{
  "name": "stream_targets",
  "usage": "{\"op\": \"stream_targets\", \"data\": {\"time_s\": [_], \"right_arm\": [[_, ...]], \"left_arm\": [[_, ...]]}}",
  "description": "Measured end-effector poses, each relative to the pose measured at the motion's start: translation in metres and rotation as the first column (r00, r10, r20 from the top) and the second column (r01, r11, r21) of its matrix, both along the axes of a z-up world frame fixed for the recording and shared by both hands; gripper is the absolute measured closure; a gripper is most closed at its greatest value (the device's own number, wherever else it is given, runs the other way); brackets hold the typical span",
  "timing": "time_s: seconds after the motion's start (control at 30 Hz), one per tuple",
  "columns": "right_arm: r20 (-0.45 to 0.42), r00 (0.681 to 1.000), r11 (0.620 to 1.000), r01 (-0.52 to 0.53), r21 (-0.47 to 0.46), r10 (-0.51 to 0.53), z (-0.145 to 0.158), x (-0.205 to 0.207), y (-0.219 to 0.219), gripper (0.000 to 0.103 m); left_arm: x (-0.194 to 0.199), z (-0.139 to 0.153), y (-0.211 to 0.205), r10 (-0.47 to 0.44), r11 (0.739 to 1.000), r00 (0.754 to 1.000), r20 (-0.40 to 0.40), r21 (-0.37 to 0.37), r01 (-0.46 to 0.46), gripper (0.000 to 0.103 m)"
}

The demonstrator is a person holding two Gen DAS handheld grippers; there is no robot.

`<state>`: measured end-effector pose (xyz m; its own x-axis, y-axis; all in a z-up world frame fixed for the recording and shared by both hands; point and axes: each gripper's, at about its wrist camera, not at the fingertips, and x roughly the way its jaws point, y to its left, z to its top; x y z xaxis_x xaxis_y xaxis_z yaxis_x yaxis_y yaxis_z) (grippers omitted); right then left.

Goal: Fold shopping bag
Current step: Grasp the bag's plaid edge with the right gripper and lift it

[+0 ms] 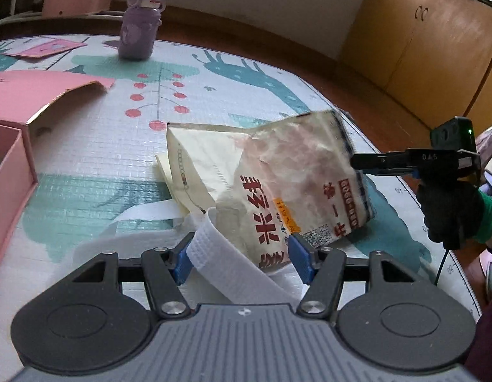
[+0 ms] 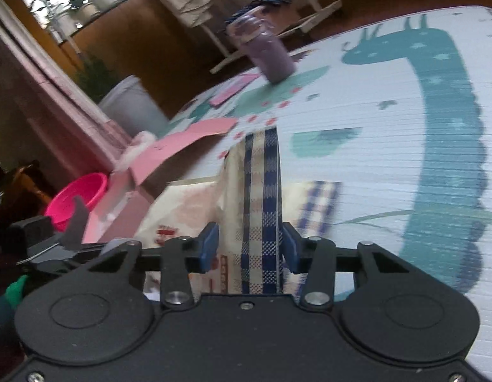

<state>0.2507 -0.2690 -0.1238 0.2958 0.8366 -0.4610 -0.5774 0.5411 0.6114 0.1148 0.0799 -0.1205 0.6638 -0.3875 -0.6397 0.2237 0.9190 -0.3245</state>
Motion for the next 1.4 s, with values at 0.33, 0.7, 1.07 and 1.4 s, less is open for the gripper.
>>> {"op": "stream_targets", "data": {"time_s": [0.33, 0.7, 1.07, 1.4], "right_arm": [[0.001, 0.998, 0.995, 0.059, 0.087, -0.059, 0.01, -0.002, 0.004, 0.1], [0.105, 0.971, 0.932, 0.172, 0.32, -0.215, 0.063, -0.014, -0.033, 0.101], [0.09, 0.996, 0.998, -0.001, -0.058, 0.006, 0.027, -0.013, 0.015, 0.101], [-0.027, 0.998, 0.944, -0.065, -0.322, 0.06, 0.014, -0.029, 0.013, 0.084]], "left_arm": [[0.0, -0.008, 0.001, 0.044, 0.995, 0.997, -0.067, -0.083, -0.049, 0.042], [-0.003, 0.049, -0.034, 0.148, 0.567, 0.931, 0.334, 0.743, -0.357, 0.076], [-0.011, 0.026, -0.027, -0.089, 0.654, 0.982, -0.166, 0.734, 0.183, 0.027], [-0.032, 0.095, -0.016, 0.01, 0.786, 0.999, 0.042, 0.618, -0.034, 0.028]]}}
